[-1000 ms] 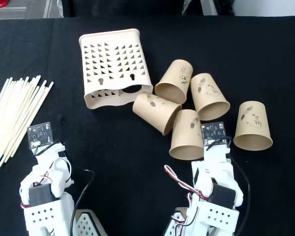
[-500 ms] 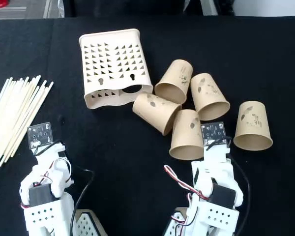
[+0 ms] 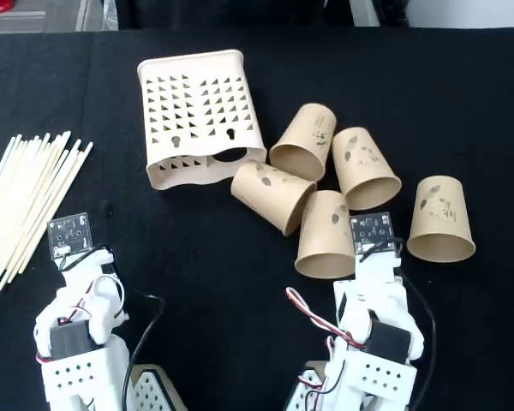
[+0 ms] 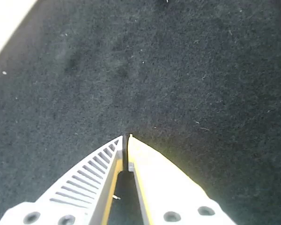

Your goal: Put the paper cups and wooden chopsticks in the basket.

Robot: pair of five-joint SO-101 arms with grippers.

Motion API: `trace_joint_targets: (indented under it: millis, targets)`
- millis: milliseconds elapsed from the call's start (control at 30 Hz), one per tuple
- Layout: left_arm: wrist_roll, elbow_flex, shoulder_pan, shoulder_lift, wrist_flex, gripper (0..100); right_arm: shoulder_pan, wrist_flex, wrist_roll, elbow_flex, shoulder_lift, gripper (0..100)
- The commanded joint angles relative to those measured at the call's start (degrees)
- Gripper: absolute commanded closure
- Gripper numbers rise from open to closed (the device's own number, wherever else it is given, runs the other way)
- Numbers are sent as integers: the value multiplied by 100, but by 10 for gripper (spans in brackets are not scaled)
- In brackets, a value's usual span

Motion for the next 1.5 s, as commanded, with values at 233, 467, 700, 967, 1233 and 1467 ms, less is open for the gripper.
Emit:
trace_joint_targets:
  millis: [233, 467, 700, 967, 1233, 1467]
  targets:
    - [0, 92, -40, -35, 9, 962, 79, 18, 26, -40, -382, 985]
    - [0, 92, -40, -35, 9, 962, 79, 18, 26, -40, -382, 985]
    - [0, 92, -40, -35, 9, 962, 79, 18, 26, -40, -382, 985]
    - [0, 92, -40, -35, 9, 962, 70, 18, 18, -40, -382, 985]
    - [0, 92, -40, -35, 9, 962, 62, 18, 26, -40, -382, 984]
    - [0, 92, -40, -35, 9, 962, 149, 352, 1591, -1015, -382, 984]
